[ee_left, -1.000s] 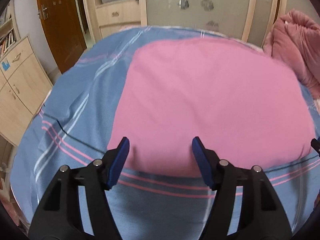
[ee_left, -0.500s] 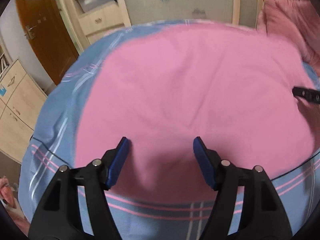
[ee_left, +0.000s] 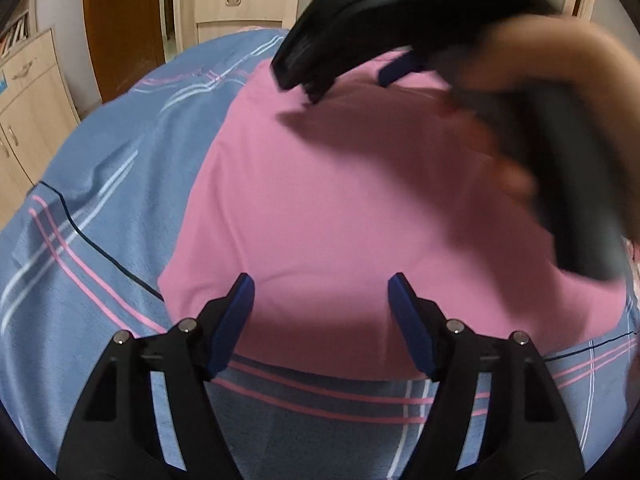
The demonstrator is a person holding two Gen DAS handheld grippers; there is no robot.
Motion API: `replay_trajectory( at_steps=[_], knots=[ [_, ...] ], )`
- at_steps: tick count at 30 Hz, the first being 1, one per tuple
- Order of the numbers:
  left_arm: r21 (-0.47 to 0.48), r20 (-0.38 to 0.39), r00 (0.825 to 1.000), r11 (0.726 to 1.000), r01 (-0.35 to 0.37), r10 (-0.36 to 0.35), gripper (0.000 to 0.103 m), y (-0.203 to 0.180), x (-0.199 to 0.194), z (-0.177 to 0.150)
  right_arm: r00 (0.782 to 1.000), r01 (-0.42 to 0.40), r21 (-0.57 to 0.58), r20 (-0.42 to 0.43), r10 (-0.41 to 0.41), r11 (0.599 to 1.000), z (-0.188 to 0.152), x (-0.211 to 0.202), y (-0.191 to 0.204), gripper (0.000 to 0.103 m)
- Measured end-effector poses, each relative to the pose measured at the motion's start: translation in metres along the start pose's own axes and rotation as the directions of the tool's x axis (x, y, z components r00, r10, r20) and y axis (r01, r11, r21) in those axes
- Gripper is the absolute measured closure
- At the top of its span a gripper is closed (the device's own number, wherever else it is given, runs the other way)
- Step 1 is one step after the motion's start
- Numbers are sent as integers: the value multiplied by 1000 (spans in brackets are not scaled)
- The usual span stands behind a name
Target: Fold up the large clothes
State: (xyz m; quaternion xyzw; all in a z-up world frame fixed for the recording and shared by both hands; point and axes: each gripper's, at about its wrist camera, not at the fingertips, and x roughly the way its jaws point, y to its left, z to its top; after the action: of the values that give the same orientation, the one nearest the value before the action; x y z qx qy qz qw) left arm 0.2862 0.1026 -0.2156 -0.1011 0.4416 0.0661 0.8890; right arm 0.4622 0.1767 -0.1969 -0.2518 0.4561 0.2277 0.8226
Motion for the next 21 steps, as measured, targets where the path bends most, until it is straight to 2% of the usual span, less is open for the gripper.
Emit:
replay_trajectory(
  at_steps=[2, 5, 7, 9, 11, 12, 13, 15, 18, 19, 21],
  knots=[
    [-4, -5, 1000, 1000, 18, -18, 31, 3, 2, -3, 998, 53, 28, -15, -53, 998, 6, 20, -8, 33],
    [13, -6, 1000, 1000, 11, -11, 31, 1, 3, -5, 998, 55, 115, -24, -53, 992, 10, 41, -28, 30],
    [21, -8, 1000, 1000, 3, -3, 31, -1, 5, -6, 997, 74, 137, 25, -78, 988, 14, 35, -31, 31],
    [21, -12, 1000, 1000, 3, -3, 31, -3, 5, -6, 990, 86, 163, 97, -103, 983, 11, 13, -29, 34],
    [12, -16, 1000, 1000, 12, -11, 30, -2, 8, -5, 991, -23, 149, 130, 3, 989, 11, -7, -26, 33],
    [8, -17, 1000, 1000, 14, -13, 30, -2, 8, -4, 991, -93, 94, 106, 83, 991, 15, -12, -18, 33],
    [6, -17, 1000, 1000, 12, -12, 30, 0, 8, -4, 991, -109, 41, 80, 106, 993, 15, -14, -10, 34],
    [4, -19, 1000, 1000, 4, -4, 29, -3, 9, -3, 998, -47, -50, 28, 49, 998, 16, -5, 9, 34],
    [12, -9, 1000, 1000, -4, 4, 28, -4, 11, -4, 998, 52, 2, -28, -52, 999, 14, 30, -8, 33],
    [17, -6, 1000, 1000, -3, 3, 28, -4, 13, -3, 999, 48, 57, -9, -47, 997, 14, 33, -20, 33],
    [34, 6, 1000, 999, -8, 8, 28, -8, 9, -6, 997, -28, 135, 78, 18, 990, 10, 19, -37, 34]
  ],
)
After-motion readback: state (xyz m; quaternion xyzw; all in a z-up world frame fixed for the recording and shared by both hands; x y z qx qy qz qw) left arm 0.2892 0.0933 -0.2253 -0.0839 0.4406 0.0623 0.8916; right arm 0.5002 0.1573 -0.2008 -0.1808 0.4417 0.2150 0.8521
